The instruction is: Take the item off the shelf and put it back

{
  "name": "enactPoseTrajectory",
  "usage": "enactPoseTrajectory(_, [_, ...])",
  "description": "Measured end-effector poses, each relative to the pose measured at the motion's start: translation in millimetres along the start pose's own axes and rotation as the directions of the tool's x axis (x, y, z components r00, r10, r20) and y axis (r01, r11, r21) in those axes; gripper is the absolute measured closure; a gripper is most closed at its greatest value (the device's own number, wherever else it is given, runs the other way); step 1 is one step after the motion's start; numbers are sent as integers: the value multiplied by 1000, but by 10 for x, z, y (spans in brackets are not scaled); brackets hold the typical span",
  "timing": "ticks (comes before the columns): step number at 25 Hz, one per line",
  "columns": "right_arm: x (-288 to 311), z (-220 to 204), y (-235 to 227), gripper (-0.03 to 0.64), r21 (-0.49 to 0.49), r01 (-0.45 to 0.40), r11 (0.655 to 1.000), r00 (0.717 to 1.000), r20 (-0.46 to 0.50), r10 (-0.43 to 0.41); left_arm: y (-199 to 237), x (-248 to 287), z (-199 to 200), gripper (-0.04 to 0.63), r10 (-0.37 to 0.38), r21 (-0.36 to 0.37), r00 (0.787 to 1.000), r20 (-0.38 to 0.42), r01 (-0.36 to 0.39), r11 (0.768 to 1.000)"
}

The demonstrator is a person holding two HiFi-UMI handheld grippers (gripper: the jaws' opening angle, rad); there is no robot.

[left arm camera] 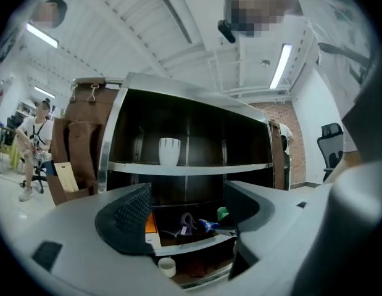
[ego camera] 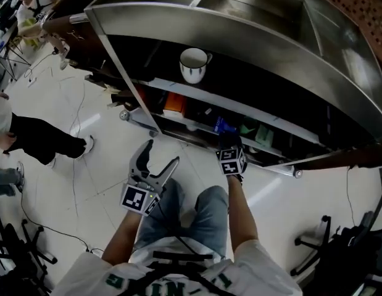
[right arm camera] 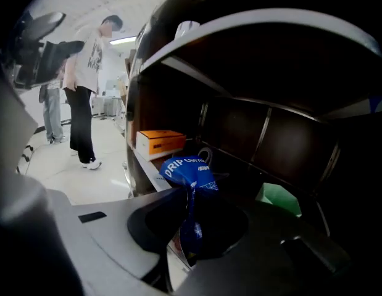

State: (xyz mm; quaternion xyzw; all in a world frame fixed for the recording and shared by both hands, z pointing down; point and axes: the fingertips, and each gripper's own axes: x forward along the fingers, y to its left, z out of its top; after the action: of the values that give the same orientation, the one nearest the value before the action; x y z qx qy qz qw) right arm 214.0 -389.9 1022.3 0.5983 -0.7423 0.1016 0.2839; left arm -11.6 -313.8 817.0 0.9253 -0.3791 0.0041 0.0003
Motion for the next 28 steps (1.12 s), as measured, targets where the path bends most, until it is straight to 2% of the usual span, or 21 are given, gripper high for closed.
enactPoseTrajectory(7, [553, -304, -209, 521, -24, 26, 999, 993, -116, -29, 178, -227, -126, 235, 58, 4, 998, -19, -58, 998])
enactPoseTrajectory(8, [567, -298, -204, 479, -18, 17, 1000, 993, -120, -19, 189, -252, -114, 235, 63, 5, 998, -20, -63, 998])
enactPoseTrajectory(11, [512, -231, -203, 298, 33, -1, 999, 995, -102, 5, 182, -299, -32, 235, 68, 2, 997, -22, -68, 998])
enactPoseTrajectory(12, [466, -208, -177, 269, 58, -14, 998, 996, -92, 19, 170, -311, 11, 235, 67, 0, 998, -23, -67, 998])
enactPoseTrajectory(16, [69, 0, 76, 268, 110, -92, 990, 995, -35, 97, 92, -334, 337, 235, 49, -15, 998, -28, -50, 999])
enactPoseTrajectory(19, [-642, 567, 255, 268, 174, -138, 975, 986, 117, 118, 1, -350, 803, 235, 32, -30, 999, -27, -32, 999])
enactPoseTrajectory(22, [-1621, 1359, 359, 268, 245, -193, 950, 950, 290, 118, -99, -393, 1452, 235, 11, -31, 1000, -23, -12, 999])
enactPoseTrajectory(26, [-2903, 2316, 235, 270, 328, -193, 925, 898, 439, 32, -211, -483, 2404, 235, -13, -24, 1000, -2, 13, 1000])
enactPoseTrajectory(28, [-3444, 2772, 136, 270, 339, -170, 925, 870, 493, -21, -252, -489, 2838, 235, -27, -13, 999, 21, 27, 1000])
